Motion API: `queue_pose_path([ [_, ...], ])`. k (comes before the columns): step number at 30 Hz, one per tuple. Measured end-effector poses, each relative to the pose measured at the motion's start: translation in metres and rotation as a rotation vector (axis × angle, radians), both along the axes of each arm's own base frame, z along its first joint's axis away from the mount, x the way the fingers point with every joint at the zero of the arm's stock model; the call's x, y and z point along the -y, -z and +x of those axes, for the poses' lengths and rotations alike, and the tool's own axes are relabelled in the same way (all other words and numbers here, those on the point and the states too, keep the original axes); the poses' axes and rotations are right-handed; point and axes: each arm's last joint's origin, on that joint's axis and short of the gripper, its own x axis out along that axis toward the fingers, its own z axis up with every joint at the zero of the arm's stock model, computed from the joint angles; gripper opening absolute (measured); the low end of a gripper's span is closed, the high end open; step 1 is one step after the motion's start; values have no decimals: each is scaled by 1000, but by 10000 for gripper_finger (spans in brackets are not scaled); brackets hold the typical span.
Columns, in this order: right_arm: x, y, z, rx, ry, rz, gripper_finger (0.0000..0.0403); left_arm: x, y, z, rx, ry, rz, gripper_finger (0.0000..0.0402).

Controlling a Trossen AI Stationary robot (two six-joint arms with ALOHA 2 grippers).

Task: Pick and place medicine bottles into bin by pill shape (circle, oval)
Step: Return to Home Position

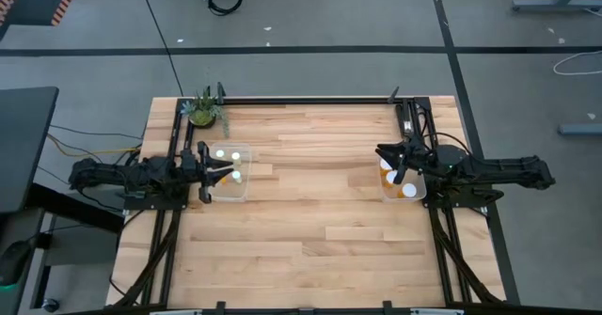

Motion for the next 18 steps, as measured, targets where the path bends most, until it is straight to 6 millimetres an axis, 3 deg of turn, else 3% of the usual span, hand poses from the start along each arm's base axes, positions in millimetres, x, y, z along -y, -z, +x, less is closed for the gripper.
queue_pose_path([
  [18,0,1,1,-7,0,1,97,-1,2,1,-21,-15,2,93],
])
